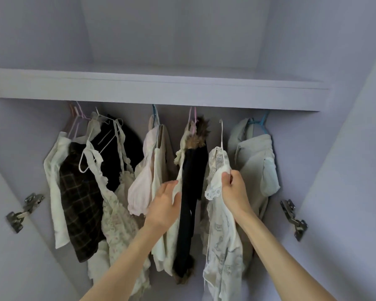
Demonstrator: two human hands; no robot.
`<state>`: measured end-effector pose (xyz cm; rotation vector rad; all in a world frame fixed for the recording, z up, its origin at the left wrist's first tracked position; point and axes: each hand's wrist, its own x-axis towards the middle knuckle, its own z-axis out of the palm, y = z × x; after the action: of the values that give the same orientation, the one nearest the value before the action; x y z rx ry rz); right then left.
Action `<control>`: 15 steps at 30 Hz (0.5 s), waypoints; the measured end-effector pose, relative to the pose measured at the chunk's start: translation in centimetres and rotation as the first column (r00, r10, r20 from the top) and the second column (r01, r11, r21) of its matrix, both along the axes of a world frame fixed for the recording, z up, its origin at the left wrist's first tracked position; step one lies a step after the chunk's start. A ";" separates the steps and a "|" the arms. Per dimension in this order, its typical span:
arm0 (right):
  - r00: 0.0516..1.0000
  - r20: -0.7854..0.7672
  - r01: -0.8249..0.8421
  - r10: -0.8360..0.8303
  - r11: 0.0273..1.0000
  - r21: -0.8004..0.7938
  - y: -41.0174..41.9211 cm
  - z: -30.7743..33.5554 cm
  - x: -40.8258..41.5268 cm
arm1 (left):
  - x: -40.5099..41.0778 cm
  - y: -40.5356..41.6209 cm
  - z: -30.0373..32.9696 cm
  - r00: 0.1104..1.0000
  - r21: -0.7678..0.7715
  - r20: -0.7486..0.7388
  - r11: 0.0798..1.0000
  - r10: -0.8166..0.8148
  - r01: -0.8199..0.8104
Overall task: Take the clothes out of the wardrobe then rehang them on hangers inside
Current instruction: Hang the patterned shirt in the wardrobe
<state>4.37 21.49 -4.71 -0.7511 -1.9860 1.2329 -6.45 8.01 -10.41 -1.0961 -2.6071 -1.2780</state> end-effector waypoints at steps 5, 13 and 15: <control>0.999 -0.039 0.036 -0.033 0.997 0.067 2.3 1.5 -7.1 | -3.5 3.5 0.6 0.998 0.010 0.033 0.999 -0.052 0.052; 0.999 -0.039 0.030 -0.026 0.995 0.097 5.6 2.8 -13.2 | -6.3 5.2 0.0 0.989 -0.007 0.125 0.997 -0.074 0.075; 0.999 -0.017 0.044 -0.043 0.995 0.086 6.3 2.7 -14.2 | -6.3 5.4 -0.3 0.989 -0.004 0.123 0.997 -0.080 0.081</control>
<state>-9.86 27.81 -1.99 -0.7355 -1.9867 1.1172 -12.75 13.43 -10.70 -1.1715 -2.6839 -1.3944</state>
